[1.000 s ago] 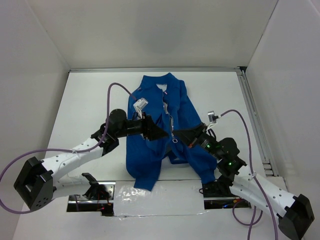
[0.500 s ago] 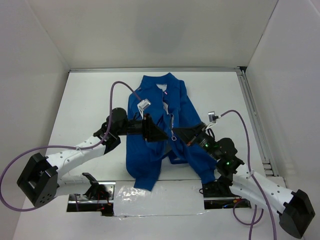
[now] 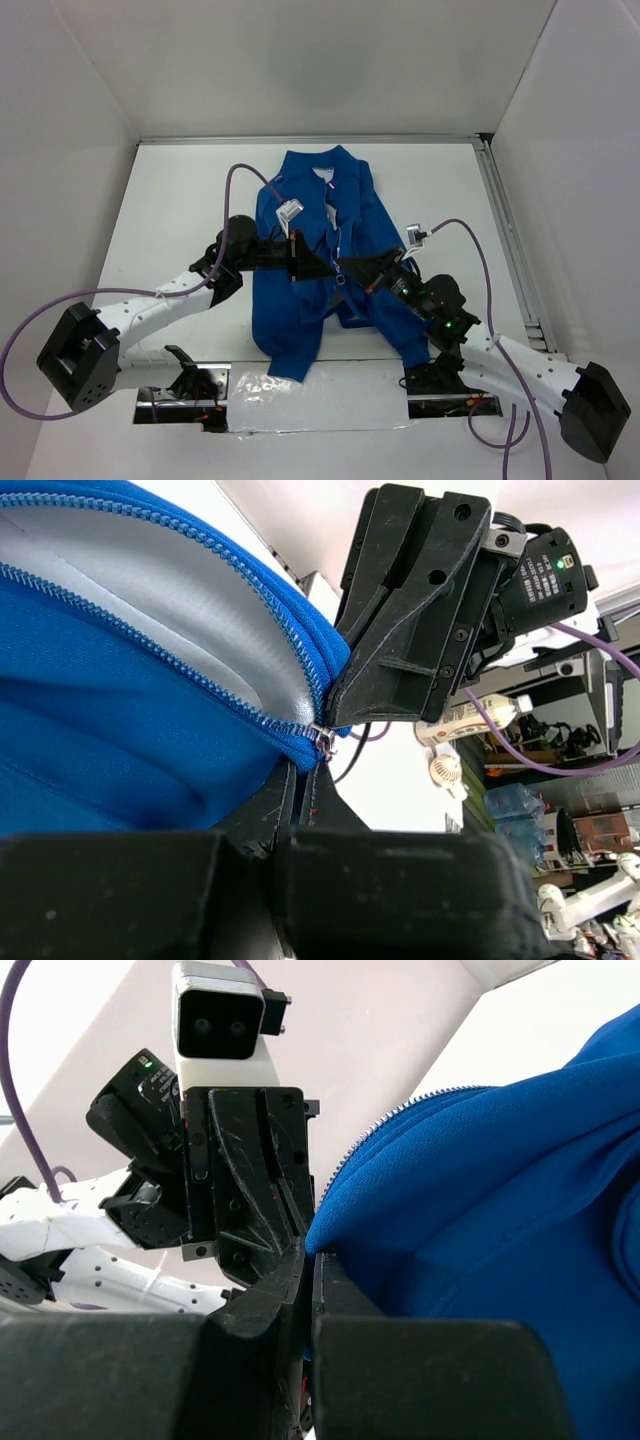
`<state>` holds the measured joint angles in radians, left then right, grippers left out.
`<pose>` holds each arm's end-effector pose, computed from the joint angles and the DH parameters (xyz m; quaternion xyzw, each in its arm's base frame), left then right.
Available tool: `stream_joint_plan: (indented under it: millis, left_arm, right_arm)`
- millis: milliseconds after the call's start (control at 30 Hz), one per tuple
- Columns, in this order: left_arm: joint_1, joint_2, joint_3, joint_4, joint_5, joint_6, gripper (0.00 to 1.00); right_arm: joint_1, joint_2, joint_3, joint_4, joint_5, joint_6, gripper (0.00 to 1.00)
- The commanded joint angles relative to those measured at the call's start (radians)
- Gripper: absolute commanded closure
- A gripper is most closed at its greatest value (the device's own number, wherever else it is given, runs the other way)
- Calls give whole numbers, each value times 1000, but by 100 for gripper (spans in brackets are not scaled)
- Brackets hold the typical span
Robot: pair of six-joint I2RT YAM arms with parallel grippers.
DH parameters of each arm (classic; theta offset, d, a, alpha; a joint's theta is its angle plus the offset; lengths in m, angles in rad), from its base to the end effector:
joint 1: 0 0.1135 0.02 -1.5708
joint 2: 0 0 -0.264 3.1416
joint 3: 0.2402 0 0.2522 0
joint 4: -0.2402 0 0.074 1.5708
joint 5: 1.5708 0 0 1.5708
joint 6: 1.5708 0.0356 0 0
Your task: Zip up the jacket
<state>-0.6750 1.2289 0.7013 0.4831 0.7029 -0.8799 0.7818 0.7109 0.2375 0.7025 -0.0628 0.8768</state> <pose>0.1998 -0.1894 0.2862 0.1673 0.6993 -0.6325 0.2880 0.1205 0.1228 0.2524 0.0049 0.6218 0.5905 0.5144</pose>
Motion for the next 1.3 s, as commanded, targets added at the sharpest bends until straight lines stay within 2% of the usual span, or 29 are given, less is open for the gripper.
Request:
stream_joint_plan:
  millis: [0, 100, 300, 567, 800, 933, 1067, 1267]
  left_arm:
    - [-8, -8, 32, 57, -13, 8, 100]
    - [-29, -25, 4, 80, -20, 56, 100]
    - [-146, -25, -5, -17, -86, 172, 100]
    - [-279, 26, -19, -81, -108, 226, 100]
    - [-294, 29, -11, -126, -149, 246, 100]
    - [-296, 72, -8, -121, -111, 220, 100]
    - [-319, 126, 7, -172, -143, 206, 100]
    - [-327, 158, 1, -173, -102, 190, 100]
  right_arm:
    - [19, -5, 32, 52, 9, -2, 100]
    - [17, -8, 42, 37, 20, -13, 100]
    - [20, -19, 94, 19, 145, -28, 100]
    - [8, 7, 134, 38, 201, -26, 100]
    - [-59, -33, 137, 40, 112, 14, 100]
    - [-78, -54, 144, 31, 89, 24, 100]
    - [-99, -65, 161, 22, 67, 24, 100]
    - [-159, -54, 200, 20, -32, 27, 100]
